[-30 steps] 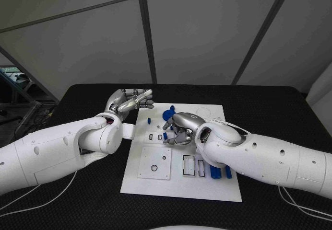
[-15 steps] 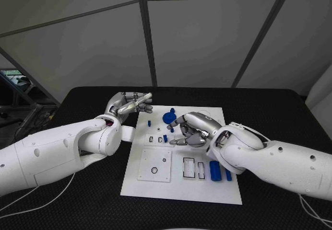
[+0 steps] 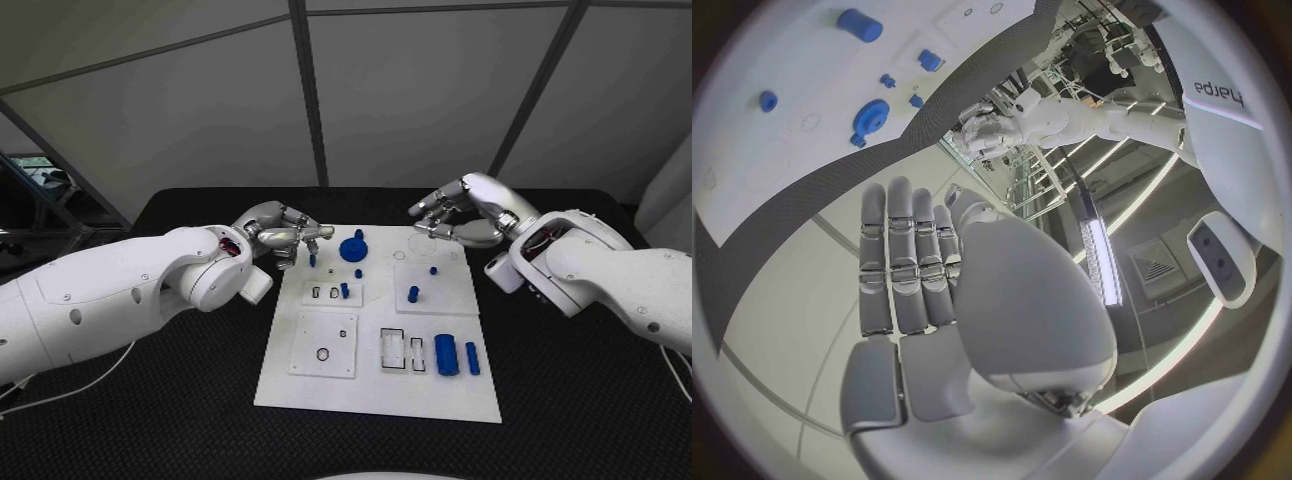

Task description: Assemble the parts on the task board

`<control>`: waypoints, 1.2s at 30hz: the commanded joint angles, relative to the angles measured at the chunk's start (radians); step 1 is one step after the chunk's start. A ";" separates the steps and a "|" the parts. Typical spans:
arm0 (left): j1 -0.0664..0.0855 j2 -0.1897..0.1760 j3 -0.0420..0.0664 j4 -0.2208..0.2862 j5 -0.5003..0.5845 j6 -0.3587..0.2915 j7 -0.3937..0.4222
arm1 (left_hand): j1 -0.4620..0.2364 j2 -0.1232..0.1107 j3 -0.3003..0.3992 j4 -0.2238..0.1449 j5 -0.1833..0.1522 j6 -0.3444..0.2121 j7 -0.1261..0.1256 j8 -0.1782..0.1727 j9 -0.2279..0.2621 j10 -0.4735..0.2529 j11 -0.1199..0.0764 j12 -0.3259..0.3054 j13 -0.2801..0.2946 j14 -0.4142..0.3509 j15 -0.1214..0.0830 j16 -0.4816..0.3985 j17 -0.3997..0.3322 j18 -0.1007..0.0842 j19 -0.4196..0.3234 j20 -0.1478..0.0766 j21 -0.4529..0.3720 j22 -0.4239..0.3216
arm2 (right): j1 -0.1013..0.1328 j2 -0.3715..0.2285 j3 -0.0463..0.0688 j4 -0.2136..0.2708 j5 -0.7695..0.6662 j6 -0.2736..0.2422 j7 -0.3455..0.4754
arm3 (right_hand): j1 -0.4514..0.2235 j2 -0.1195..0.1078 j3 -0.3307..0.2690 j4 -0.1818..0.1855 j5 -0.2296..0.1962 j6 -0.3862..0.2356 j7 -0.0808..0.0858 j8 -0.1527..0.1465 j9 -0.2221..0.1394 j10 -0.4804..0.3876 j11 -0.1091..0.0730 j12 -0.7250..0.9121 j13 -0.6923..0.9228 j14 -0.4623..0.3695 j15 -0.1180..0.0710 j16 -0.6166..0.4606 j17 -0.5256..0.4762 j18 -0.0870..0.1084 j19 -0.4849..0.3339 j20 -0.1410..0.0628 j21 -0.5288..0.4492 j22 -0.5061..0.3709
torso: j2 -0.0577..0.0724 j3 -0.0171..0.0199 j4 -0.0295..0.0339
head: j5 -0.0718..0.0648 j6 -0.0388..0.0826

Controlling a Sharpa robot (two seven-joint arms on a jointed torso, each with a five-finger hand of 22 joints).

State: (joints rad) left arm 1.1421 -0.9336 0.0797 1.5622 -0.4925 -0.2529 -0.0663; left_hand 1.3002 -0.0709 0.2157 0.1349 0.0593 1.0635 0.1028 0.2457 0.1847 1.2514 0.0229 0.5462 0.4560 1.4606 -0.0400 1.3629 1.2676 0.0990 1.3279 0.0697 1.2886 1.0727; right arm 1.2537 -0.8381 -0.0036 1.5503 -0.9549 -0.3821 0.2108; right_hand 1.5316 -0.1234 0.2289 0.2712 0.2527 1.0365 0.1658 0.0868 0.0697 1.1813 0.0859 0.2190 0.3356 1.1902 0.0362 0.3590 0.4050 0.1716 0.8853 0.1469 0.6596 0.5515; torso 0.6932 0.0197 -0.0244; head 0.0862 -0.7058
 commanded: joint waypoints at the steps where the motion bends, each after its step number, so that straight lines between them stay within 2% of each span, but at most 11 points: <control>1: 0.019 0.014 0.000 -0.007 -0.197 0.161 -0.250 | -0.018 -0.002 -0.007 0.014 -0.005 -0.015 -0.001 0.020 0.020 -0.019 -0.002 0.065 0.057 0.060 -0.005 0.061 0.095 -0.034 0.092 -0.006 0.101 0.163 | 0.009 -0.002 0.001 -0.028 0.172 0.036 0.054 | -0.013 -0.020 0.008 -0.003 0.008 0.002 0.010 -0.013 -0.001 0.016 0.008 -0.073 -0.078 0.006 0.017 -0.087 -0.058 0.013 0.024 0.012 -0.069 -0.055 | -0.016 0.0082 0.0022 | 0.002 -0.008; 3: 0.036 0.028 -0.005 -0.013 -0.247 0.196 -0.310 | -0.046 0.002 -0.025 0.037 -0.006 -0.023 -0.008 0.040 0.037 -0.025 -0.002 0.131 0.115 0.059 -0.008 0.065 0.101 -0.041 0.117 -0.008 0.124 0.203 | 0.013 -0.001 0.001 -0.051 0.192 0.034 0.056 | -0.023 -0.024 0.007 -0.008 0.008 0.005 0.010 -0.018 -0.001 0.031 0.016 -0.101 -0.116 0.023 0.019 -0.125 -0.084 0.013 0.044 0.016 -0.104 -0.085 | -0.020 0.0108 0.0033 | 0.003 -0.012; 5: 0.054 0.043 -0.016 -0.019 -0.289 0.223 -0.354 | -0.078 0.004 -0.049 0.064 -0.005 -0.021 -0.009 0.067 0.058 -0.004 -0.006 0.256 0.241 0.058 -0.009 0.066 0.104 -0.046 0.132 -0.011 0.139 0.230 | 0.016 0.003 0.001 -0.069 0.203 0.031 0.056 | -0.030 -0.024 0.009 -0.019 0.012 0.006 0.012 -0.022 -0.001 0.047 0.019 -0.128 -0.155 0.039 0.022 -0.167 -0.113 0.013 0.063 0.019 -0.146 -0.119 | -0.023 0.0139 0.0036 | 0.004 -0.014; 6: 0.061 0.048 -0.020 -0.022 -0.302 0.230 -0.366 | -0.083 0.004 -0.056 0.070 -0.006 -0.023 -0.012 0.077 0.067 0.001 -0.008 0.292 0.276 0.058 -0.011 0.066 0.105 -0.047 0.134 -0.012 0.141 0.235 | 0.017 0.004 0.001 -0.074 0.206 0.030 0.056 | -0.033 -0.025 0.009 -0.020 0.012 0.006 0.013 -0.022 -0.001 0.048 0.020 -0.133 -0.162 0.041 0.023 -0.174 -0.118 0.013 0.066 0.020 -0.153 -0.125 | -0.024 0.0144 0.0035 | 0.004 -0.015; 8: 0.079 0.065 -0.034 -0.031 -0.338 0.248 -0.394 | -0.105 0.010 -0.091 0.101 -0.003 -0.037 -0.020 0.127 0.112 0.011 -0.016 0.432 0.417 0.057 -0.014 0.067 0.108 -0.050 0.142 -0.017 0.149 0.251 | 0.019 0.008 0.002 -0.085 0.212 0.026 0.055 | -0.041 -0.024 0.009 -0.028 0.015 0.004 0.015 -0.022 -0.002 0.055 0.024 -0.148 -0.189 0.051 0.026 -0.204 -0.137 0.012 0.080 0.022 -0.181 -0.148 | -0.026 0.0169 0.0033 | 0.005 -0.018; 11: 0.101 0.097 -0.056 -0.052 -0.392 0.265 -0.425 | -0.129 0.015 -0.132 0.134 -0.005 -0.048 -0.030 0.176 0.161 0.033 -0.021 0.534 0.523 0.057 -0.022 0.066 0.111 -0.053 0.149 -0.022 0.157 0.269 | 0.021 0.014 0.002 -0.096 0.217 0.022 0.048 | -0.050 -0.025 0.009 -0.041 0.021 -0.001 0.019 -0.023 -0.002 0.046 0.031 -0.155 -0.224 0.047 0.034 -0.246 -0.163 0.011 0.086 0.029 -0.225 -0.181 | -0.028 0.0184 0.0043 | 0.003 -0.021; 12: 0.104 0.103 -0.061 -0.057 -0.400 0.268 -0.429 | -0.134 0.015 -0.138 0.139 -0.007 -0.048 -0.030 0.182 0.166 0.035 -0.022 0.543 0.532 0.057 -0.023 0.066 0.111 -0.054 0.150 -0.022 0.159 0.271 | 0.022 0.017 0.002 -0.099 0.217 0.020 0.045 | -0.051 -0.025 0.009 -0.042 0.022 -0.002 0.020 -0.023 -0.002 0.044 0.032 -0.155 -0.229 0.044 0.035 -0.253 -0.167 0.011 0.086 0.030 -0.232 -0.187 | -0.029 0.0196 0.0038 | 0.003 -0.022; 14: 0.118 0.127 -0.080 -0.074 -0.425 0.277 -0.441 | -0.152 0.016 -0.171 0.151 -0.006 -0.059 -0.033 0.207 0.197 0.035 -0.024 0.569 0.559 0.058 -0.025 0.065 0.112 -0.054 0.152 -0.025 0.161 0.277 | 0.023 0.023 0.002 -0.107 0.217 0.015 0.039 | -0.058 -0.026 0.009 -0.049 0.024 -0.004 0.023 -0.023 -0.002 0.030 0.040 -0.155 -0.253 0.020 0.046 -0.286 -0.194 0.011 0.088 0.039 -0.271 -0.217 | -0.031 0.0208 0.0036 | 0.003 -0.023; 19: 0.138 0.169 -0.113 -0.106 -0.451 0.296 -0.454 | -0.159 0.030 -0.212 0.152 -0.006 -0.079 -0.035 0.237 0.238 0.032 -0.027 0.590 0.582 0.058 -0.027 0.064 0.114 -0.056 0.155 -0.028 0.165 0.286 | 0.024 0.033 0.002 -0.118 0.215 0.006 0.036 | -0.068 -0.024 0.009 -0.061 0.025 -0.006 0.025 -0.023 -0.002 0.029 0.041 -0.154 -0.274 0.020 0.049 -0.297 -0.228 0.013 0.119 0.043 -0.318 -0.261 | -0.027 0.0172 0.0042 | 0.003 -0.022; 22: 0.146 0.189 -0.126 -0.120 -0.474 0.317 -0.460 | -0.164 0.036 -0.228 0.153 -0.006 -0.086 -0.036 0.245 0.252 0.029 -0.027 0.592 0.585 0.058 -0.027 0.063 0.115 -0.056 0.155 -0.028 0.165 0.287 | 0.024 0.037 0.002 -0.121 0.213 0.002 0.036 | -0.071 -0.025 0.008 -0.065 0.025 -0.008 0.025 -0.023 -0.002 0.027 0.043 -0.155 -0.274 0.014 0.051 -0.298 -0.238 0.012 0.124 0.045 -0.333 -0.273 | -0.026 0.0168 0.0034 | 0.004 -0.025; 36: 0.155 0.256 -0.148 -0.175 -0.501 0.386 -0.471 | -0.172 0.048 -0.259 0.154 -0.006 -0.096 -0.037 0.260 0.277 0.029 -0.028 0.600 0.595 0.059 -0.027 0.062 0.116 -0.057 0.158 -0.028 0.168 0.295 | 0.024 0.050 0.002 -0.127 0.188 -0.001 0.026 | -0.082 -0.025 0.004 -0.075 0.026 -0.015 0.035 -0.023 -0.003 0.009 0.051 -0.156 -0.274 0.000 0.059 -0.297 -0.265 0.011 0.135 0.051 -0.370 -0.305 | -0.023 0.0144 0.0038 | 0.002 -0.033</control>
State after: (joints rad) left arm 1.2950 -0.6794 -0.0687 1.3907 -0.9697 0.0841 -0.5226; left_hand 1.1304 -0.0274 -0.0360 0.2897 0.0565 0.9753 0.0643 0.4998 0.4606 1.2800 0.0000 1.1432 1.0500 1.4635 -0.0607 1.4253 1.3079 0.0372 1.4667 0.0501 1.4506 1.3079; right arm 1.2755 -0.7892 -0.0028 1.4232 -0.7561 -0.3742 0.2372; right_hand 1.4590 -0.1510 0.2336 0.2014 0.2759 1.0225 0.1943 0.0686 0.0680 1.1962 0.1342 0.0675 0.0623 1.1986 0.0946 0.0635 0.1406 0.1711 1.0138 0.1964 0.2938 0.2473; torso 0.6690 0.0342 -0.0198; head 0.0870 -0.7371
